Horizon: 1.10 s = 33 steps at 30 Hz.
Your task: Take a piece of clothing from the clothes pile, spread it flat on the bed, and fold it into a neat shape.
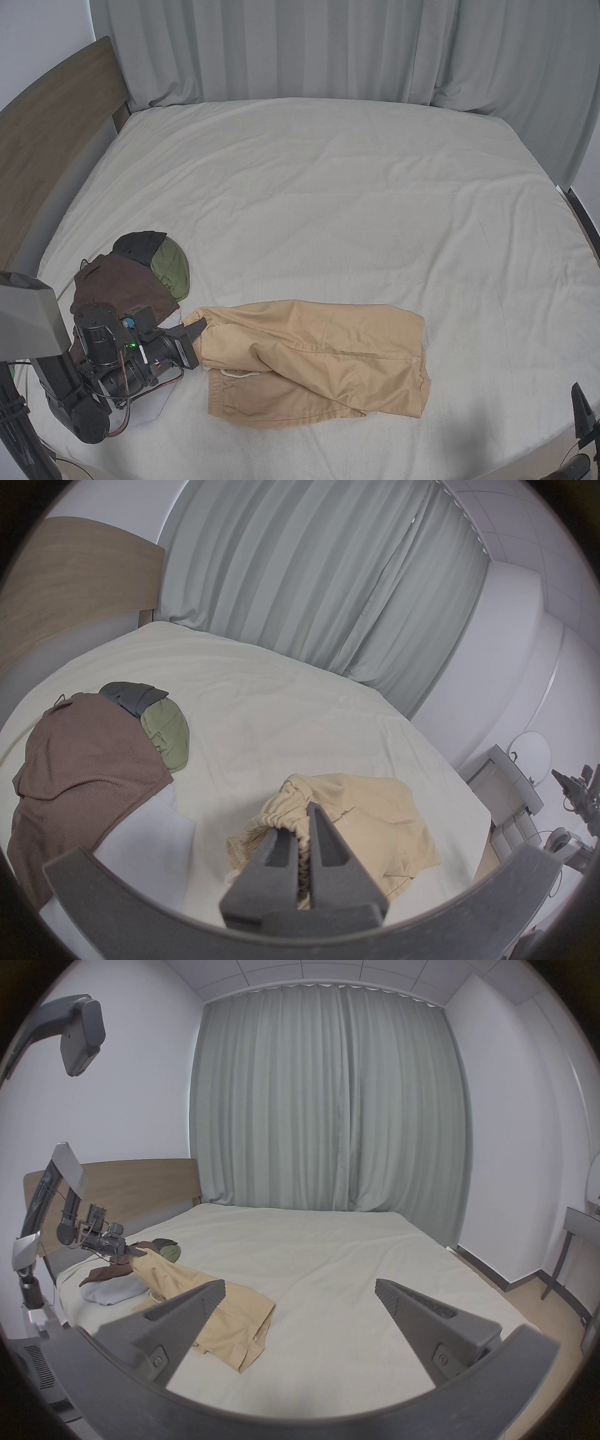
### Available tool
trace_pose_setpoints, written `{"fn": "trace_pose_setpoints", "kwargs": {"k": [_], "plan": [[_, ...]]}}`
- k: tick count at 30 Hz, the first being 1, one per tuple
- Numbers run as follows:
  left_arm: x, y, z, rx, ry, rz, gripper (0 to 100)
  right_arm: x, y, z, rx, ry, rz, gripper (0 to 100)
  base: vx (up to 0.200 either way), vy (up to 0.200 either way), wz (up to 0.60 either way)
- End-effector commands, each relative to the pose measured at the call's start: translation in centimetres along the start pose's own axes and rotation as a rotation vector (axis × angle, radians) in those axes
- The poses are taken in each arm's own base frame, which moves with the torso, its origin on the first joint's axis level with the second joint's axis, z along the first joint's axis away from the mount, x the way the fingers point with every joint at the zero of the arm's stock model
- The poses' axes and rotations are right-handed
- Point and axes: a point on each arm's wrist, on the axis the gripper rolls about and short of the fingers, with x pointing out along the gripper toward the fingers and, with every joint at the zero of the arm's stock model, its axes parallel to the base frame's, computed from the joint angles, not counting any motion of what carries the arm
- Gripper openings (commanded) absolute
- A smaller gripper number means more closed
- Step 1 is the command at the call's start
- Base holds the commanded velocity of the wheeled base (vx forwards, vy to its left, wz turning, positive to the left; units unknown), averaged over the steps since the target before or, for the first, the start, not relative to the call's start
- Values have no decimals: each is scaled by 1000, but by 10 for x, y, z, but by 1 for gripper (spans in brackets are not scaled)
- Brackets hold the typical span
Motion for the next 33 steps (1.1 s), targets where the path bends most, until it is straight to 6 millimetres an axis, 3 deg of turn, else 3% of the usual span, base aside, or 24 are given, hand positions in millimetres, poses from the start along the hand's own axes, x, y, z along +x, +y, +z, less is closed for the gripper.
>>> {"fn": "trace_pose_setpoints", "kwargs": {"k": [1, 22, 33], "plan": [[0, 0, 1, 2, -7, -2, 0, 6, -1, 6, 6, 37, 23, 100, 0, 0, 0], [1, -2, 0, 3, -2, -7, 0, 57, -2, 22, 38, 319, 253, 100, 0, 0, 0], [1, -2, 1, 4, -5, -9, 0, 89, 9, 34, 52, 409, 480, 100, 0, 0, 0]]}}
